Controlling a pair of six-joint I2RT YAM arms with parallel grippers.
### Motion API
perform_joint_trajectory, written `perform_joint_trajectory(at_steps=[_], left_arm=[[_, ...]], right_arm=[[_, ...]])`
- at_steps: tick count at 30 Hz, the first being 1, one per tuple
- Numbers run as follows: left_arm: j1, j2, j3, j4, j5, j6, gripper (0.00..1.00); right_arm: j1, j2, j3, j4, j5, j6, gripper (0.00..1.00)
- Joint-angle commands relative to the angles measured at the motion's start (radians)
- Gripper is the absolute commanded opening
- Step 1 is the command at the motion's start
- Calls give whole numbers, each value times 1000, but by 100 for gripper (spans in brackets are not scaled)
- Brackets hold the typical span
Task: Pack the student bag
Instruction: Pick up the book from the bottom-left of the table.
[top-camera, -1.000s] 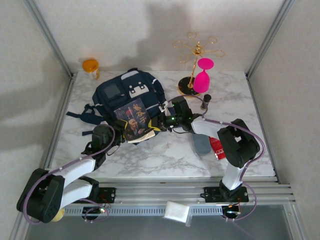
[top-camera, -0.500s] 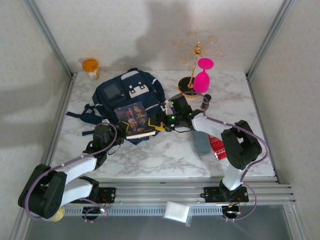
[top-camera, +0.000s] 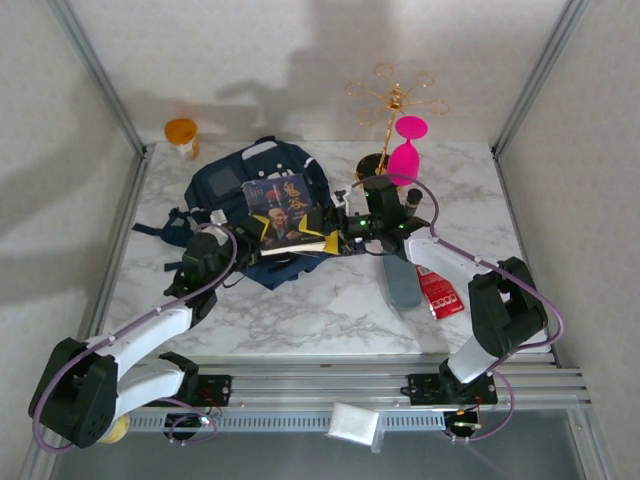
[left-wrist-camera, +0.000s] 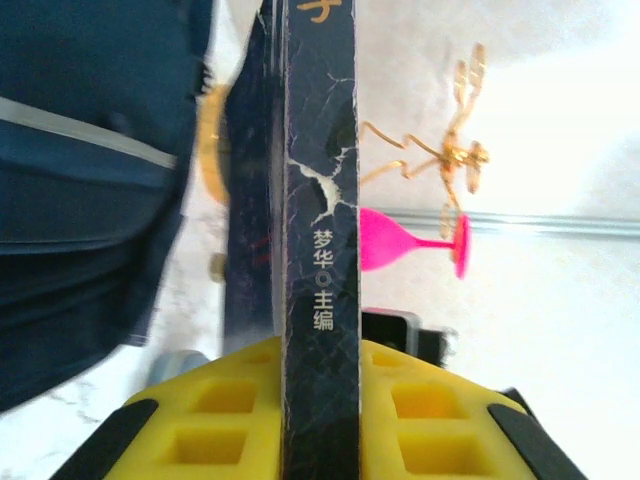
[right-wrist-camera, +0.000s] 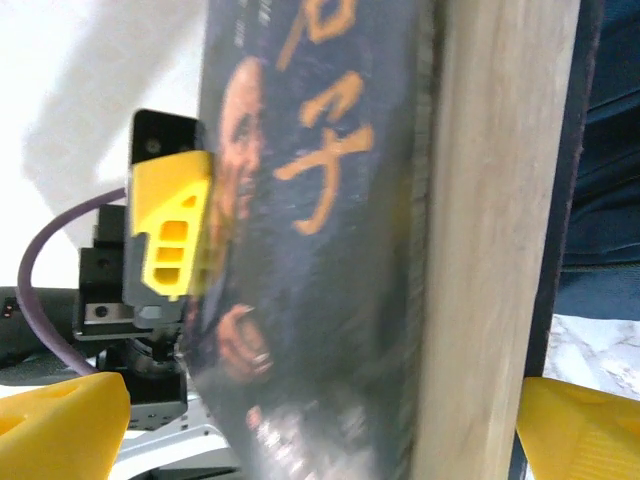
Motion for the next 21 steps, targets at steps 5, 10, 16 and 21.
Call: perform_joint_trajectory(at_steps=[5,10,16,21], left_arm=[[-33,-9,108,131,18,-3,0],[-61,-1,139,141,8,-8,0],[-99,23,173,32,-24,70,0],[-100,27,222,-213,-85,205,0]], right_arm=[[-17,4,3,-9,-28,10,99],[-22,-4,-19,29,-47,34,99],[-35,-75,-27,246,-97,144,93],[-66,-137,-13,111,-2,28,60]])
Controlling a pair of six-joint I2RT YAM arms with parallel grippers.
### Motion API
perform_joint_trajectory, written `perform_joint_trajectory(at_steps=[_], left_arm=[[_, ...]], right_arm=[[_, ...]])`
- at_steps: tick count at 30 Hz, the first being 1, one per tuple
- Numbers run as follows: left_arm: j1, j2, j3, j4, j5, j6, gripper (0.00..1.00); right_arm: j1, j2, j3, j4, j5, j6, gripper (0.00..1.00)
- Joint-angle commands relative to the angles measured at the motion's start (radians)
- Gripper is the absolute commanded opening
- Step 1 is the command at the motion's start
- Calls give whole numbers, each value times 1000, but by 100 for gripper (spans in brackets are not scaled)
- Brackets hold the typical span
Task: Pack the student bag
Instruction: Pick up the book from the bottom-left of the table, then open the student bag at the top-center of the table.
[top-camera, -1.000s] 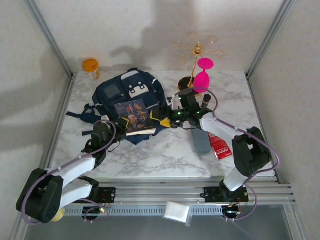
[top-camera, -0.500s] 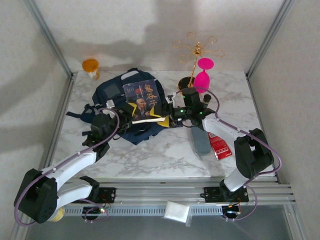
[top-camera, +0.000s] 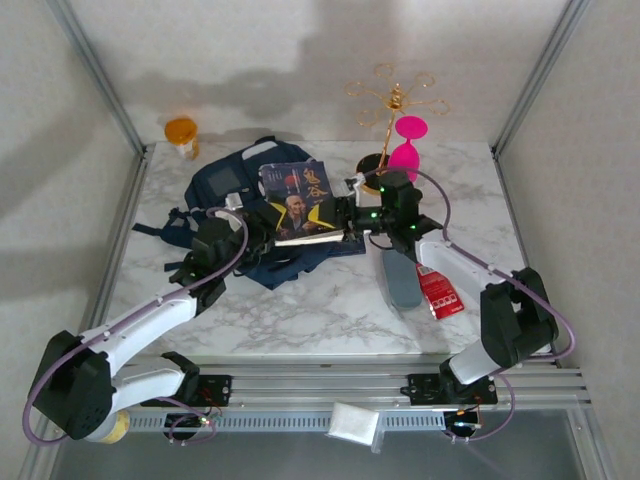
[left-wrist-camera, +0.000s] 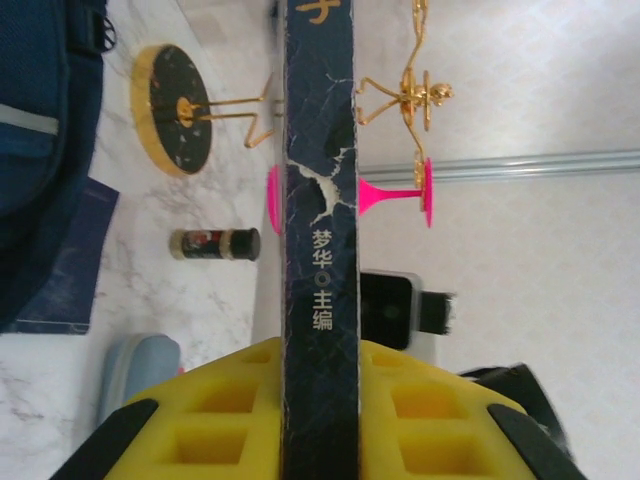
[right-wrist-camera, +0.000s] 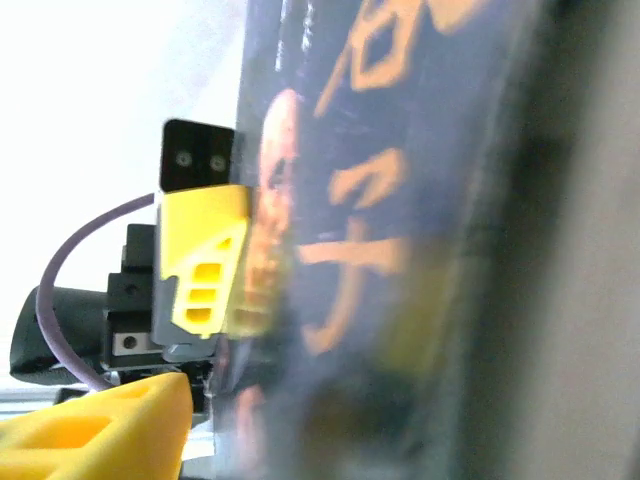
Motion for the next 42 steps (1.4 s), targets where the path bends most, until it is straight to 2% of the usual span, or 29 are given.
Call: perform_joint_trajectory(at_steps=[1,7,9,11,12,15,16,18,20,24,28,33,39,42], left_arm=[[-1,-6,38,-49,-48,101,0],[-1,11,53,-95,-53,150,0],[-1,9,48,-99,-57,156,0],[-1,13,48,-91,-45,176,1],[-1,16,59,-110,-44,203,8],[-1,24,153,-316,-114,382,50],[-1,29,191,-392,-153,458,57],[-1,44,246,-495,-204,583,62],[-4,73,282,-565,-205,696,64],[-48,203,375,-690,-134,889,65],[-127,386,513,-841,-189,1065,65],[-160,559,606,-884,-203,1133,65],[-164,702,676,-869,-257,1149,72],[-162,773,746,-916,-301,1158,65]], right_arm=[[-16,-50,17,-50,51,-72,52],[-28,-53,18,-103,77,-113,21],[-32,-66,14,-104,87,-122,12],[-36,-73,17,-119,88,-135,8],[-43,-78,21,-137,95,-142,5],[-69,-114,23,-207,139,-167,1],[-83,-132,24,-246,161,-185,0],[-105,-168,18,-318,202,-225,0],[-137,-204,-2,-360,219,-245,0],[-212,-262,-46,-437,219,-252,0],[-270,-311,-91,-490,231,-280,0],[-334,-346,-145,-521,236,-302,0],[-353,-353,-175,-499,228,-301,0],[-353,-330,-175,-476,207,-296,0]])
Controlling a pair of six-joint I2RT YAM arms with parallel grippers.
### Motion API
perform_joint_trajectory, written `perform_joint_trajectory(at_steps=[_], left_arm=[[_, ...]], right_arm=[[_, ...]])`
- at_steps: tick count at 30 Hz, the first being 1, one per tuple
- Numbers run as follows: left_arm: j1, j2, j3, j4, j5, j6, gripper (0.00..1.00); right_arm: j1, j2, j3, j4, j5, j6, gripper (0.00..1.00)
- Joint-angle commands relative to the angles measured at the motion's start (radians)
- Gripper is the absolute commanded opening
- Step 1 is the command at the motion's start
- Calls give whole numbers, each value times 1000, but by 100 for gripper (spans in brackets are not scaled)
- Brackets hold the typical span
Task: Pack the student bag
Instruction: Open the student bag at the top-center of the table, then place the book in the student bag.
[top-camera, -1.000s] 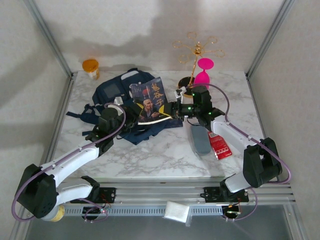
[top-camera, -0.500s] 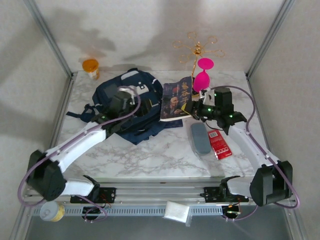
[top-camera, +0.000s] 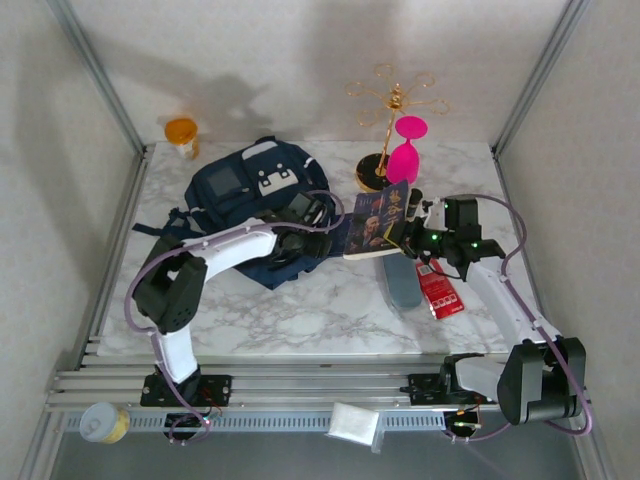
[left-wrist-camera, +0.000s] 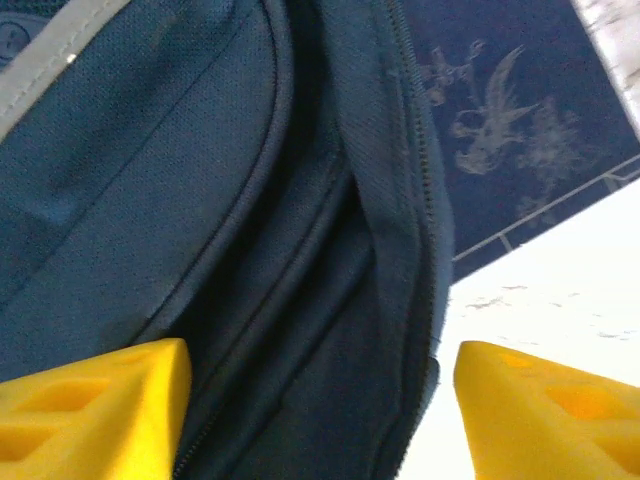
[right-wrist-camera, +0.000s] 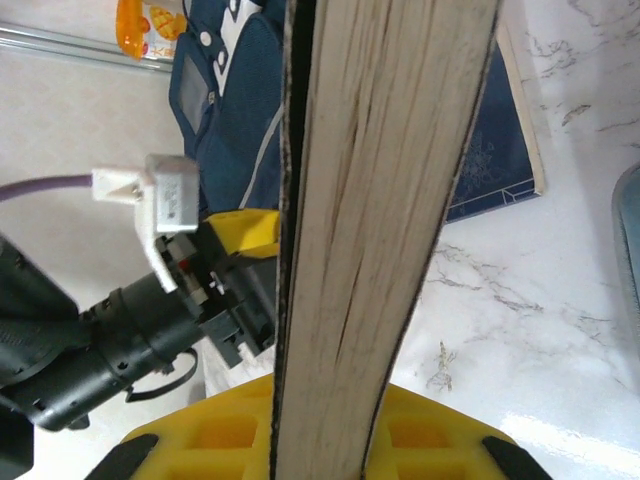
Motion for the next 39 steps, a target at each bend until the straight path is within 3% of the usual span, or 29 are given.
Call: perform_joint_trajectory(at_steps=[1,7,15,17,22,27,33,39], left_arm=[[1,57,85,-56,-76,48,63],[17,35,67,-17,-100,74,46],[30,-36,64,-24,-32,109,7],[30,-79,69,-23,-24,106,1],[30,-208,102,-39,-106,87,0],[30,-283,188,-112,-165,92,0],[28,-328,249,-129,-172,60,0],[25,-375,264,-100,-220,-30,0]], right_arm=[[-2,-4,8,82,-53,-24,0],[-2,3,1,84,-42,-48,0],[-2,15,4,82,-44,-63,0],[-3,18,7,76,-45,-77,0],[26,43,20,79,-71,-75,0],[155,95,41,137,-90,-30,0],[335,225,98,287,-82,54,0],[427,394,137,562,-68,174,0]])
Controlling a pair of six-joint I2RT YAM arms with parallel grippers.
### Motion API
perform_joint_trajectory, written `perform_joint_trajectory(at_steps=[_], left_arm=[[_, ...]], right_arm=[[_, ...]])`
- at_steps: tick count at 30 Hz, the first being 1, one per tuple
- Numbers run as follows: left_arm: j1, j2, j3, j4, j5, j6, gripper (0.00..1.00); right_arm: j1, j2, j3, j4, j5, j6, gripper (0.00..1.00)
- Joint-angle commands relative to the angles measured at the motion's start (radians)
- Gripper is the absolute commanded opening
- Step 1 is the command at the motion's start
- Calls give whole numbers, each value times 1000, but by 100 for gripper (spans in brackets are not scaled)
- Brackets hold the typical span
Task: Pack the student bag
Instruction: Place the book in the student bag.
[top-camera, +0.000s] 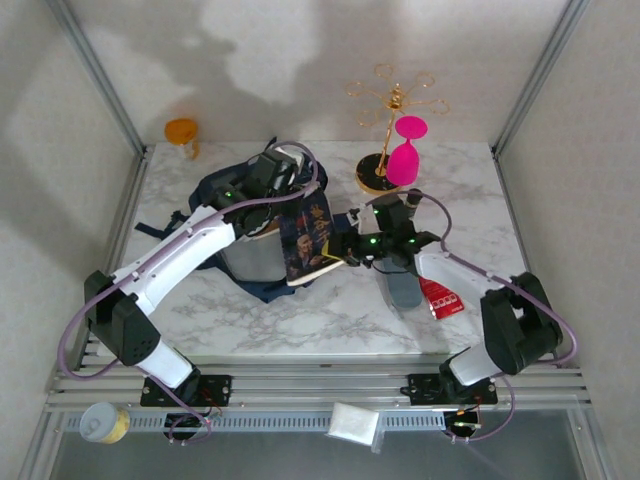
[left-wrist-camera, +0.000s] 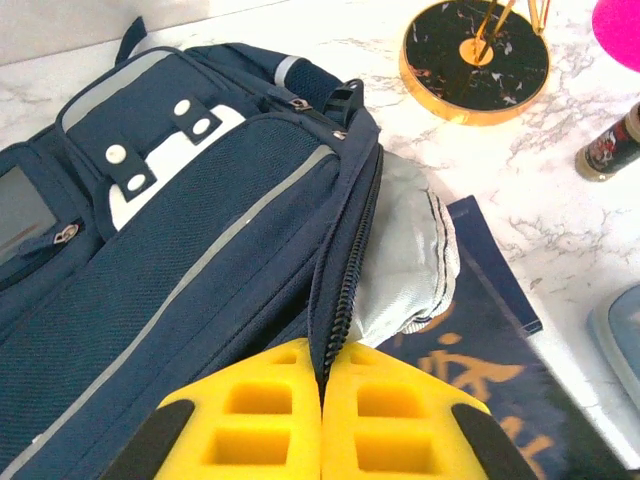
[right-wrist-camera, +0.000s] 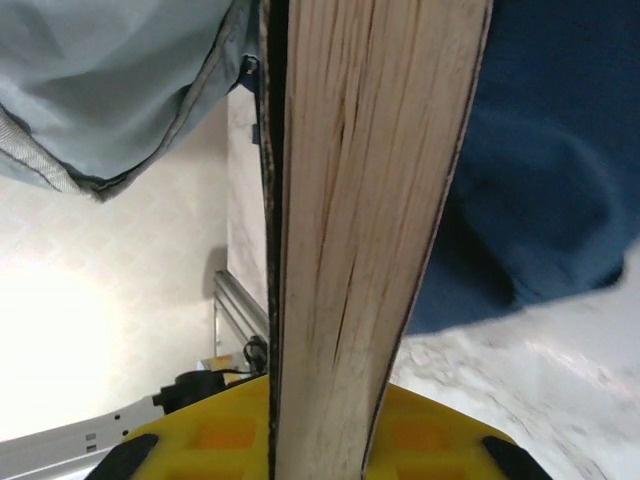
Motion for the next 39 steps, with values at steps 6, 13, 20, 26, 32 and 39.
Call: perform_joint_trajectory(at_steps=[6,13,20,26,32,39], left_arm=[[-10,-95,105,68,-77,-116,0],[-12,-83,108,64,-105,-165,0],[-11,-83,90,72,-124,-170,0],[-11,-61,90,86,-100,-172,0],[-11,-51,81,90,-92,-160,0],[-10,-65,33,78,-124,-171,0]], right_arm=[[75,325,258,328,2,103,0],[64,550,481,264,94,84,24],[73,470,400,100,186,4,58],[110,342,289,-79,356,-71,62],[194,352,264,-52,329,-46,50],[201,489,447,-8,408,-65,22]])
